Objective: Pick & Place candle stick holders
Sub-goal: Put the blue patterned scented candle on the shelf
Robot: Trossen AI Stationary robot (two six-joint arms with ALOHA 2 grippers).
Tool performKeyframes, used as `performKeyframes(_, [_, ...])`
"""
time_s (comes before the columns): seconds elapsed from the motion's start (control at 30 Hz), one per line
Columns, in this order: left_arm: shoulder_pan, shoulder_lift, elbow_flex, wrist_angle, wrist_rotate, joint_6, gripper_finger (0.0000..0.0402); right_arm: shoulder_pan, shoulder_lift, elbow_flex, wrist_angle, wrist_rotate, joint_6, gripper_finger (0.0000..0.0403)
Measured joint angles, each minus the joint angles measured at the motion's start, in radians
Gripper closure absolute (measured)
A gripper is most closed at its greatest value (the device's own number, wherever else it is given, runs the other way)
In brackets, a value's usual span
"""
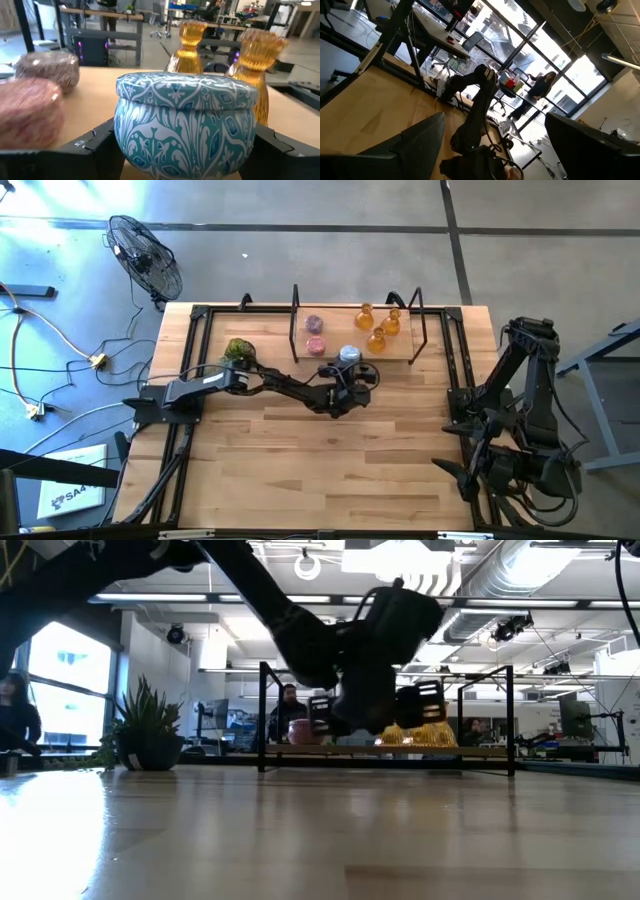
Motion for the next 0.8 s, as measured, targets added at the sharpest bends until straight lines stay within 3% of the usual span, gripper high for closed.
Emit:
performKeyframes(0.17, [0.017, 0.024, 0.074, -0.007, -0.013, 0.047, 0.0115, 0.0, 0.0, 0.0, -0.001, 0.0, 0.0, 0.0063])
performKeyframes(0.47, [0.023, 0.023, 0.072, -0.247, 0.01, -0.194, 0.0115, -0.003, 0.0, 0.0, -0.001, 0.0, 0.001, 0.0063])
performKeyframes(0.8, [0.077, 0.022, 0.069, -0.281, 0.097, -0.209, 0.0115, -0.056, 0.0, 0.0, -0.008, -0.011, 0.0, 0.0063])
